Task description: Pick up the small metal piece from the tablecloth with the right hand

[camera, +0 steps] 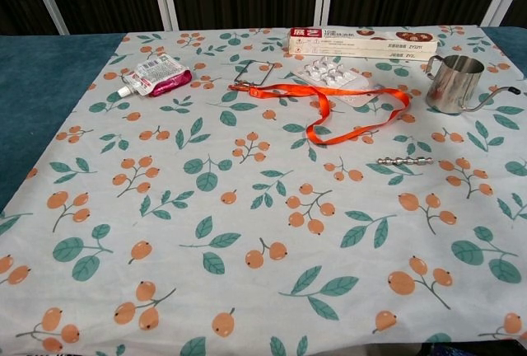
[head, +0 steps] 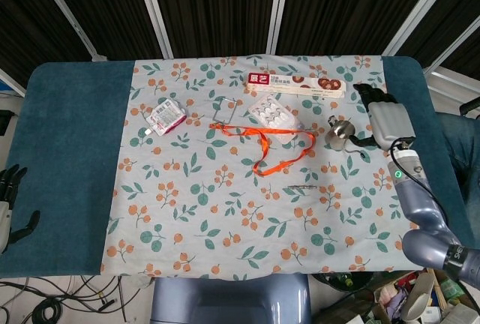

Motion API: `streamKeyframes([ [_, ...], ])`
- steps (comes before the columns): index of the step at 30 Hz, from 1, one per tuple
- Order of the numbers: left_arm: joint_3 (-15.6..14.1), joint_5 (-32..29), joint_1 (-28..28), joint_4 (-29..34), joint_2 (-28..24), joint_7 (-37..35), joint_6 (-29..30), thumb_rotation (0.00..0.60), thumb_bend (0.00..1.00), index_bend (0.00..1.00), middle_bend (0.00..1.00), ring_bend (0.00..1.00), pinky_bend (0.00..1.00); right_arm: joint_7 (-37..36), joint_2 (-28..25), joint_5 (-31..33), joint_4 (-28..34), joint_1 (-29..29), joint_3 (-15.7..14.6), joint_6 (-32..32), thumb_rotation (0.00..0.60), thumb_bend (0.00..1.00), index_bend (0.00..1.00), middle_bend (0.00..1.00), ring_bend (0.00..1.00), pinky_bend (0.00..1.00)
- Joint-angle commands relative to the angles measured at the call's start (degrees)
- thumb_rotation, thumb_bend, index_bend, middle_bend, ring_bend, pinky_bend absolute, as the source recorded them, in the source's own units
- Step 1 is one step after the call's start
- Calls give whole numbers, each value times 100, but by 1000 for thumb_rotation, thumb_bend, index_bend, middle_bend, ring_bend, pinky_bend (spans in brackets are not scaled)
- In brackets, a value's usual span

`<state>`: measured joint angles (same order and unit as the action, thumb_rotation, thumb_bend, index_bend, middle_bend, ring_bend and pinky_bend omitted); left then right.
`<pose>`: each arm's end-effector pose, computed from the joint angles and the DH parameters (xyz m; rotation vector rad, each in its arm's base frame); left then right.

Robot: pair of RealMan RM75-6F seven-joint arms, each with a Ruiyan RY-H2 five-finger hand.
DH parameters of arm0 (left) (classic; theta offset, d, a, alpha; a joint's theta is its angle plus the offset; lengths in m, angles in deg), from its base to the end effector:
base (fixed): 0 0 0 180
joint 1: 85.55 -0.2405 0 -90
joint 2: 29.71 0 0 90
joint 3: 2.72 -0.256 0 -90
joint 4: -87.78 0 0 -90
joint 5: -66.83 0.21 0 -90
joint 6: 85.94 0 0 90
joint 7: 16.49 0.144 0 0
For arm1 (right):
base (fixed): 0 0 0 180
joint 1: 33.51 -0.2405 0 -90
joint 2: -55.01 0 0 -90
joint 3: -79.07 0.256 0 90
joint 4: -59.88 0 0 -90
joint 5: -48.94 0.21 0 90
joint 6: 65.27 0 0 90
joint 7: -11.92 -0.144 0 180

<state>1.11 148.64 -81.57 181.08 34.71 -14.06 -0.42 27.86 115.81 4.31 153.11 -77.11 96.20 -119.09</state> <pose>-0.3177 0.1791 0.1631 -1.3082 -0.9105 -0.8603 -0.1815 -0.4023 0.1690 1.4720 -0.9620 0.8720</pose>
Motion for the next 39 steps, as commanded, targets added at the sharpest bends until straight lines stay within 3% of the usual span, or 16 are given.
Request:
streamKeyframes([
  [1,2,-2,3,-1,1,-1,-4,600,354,0,19,0,0,-11,7,8,-6,0,-10,11,600,127,68,43,84,136],
  [13,-1,-18,2,21,-10,-11,-31,600,354,0,18,0,0,-82,-130,-8,257,28,-50,82,600,128,69,53,89,136],
  [21,0,-40,1,48,-13,-7,-49,600,354,0,16,0,0,202,-185,-254,869,83,-382,96,600,149,118,116,154,144],
  [30,4,-72,-1,63,-24,-26,-73,600,354,0,16,0,0,1148,528,-287,1470,152,-891,-640,600,186,196,190,217,187],
  [34,-5,-65,3,62,-22,-27,-89,600,354,0,16,0,0,1635,1145,-192,1168,161,-1071,-1044,600,222,256,224,254,197],
  [39,0,-91,3,65,-22,-34,-104,600,354,0,16,0,0,1629,1694,-117,788,229,-1110,-1176,600,269,326,284,300,248],
])
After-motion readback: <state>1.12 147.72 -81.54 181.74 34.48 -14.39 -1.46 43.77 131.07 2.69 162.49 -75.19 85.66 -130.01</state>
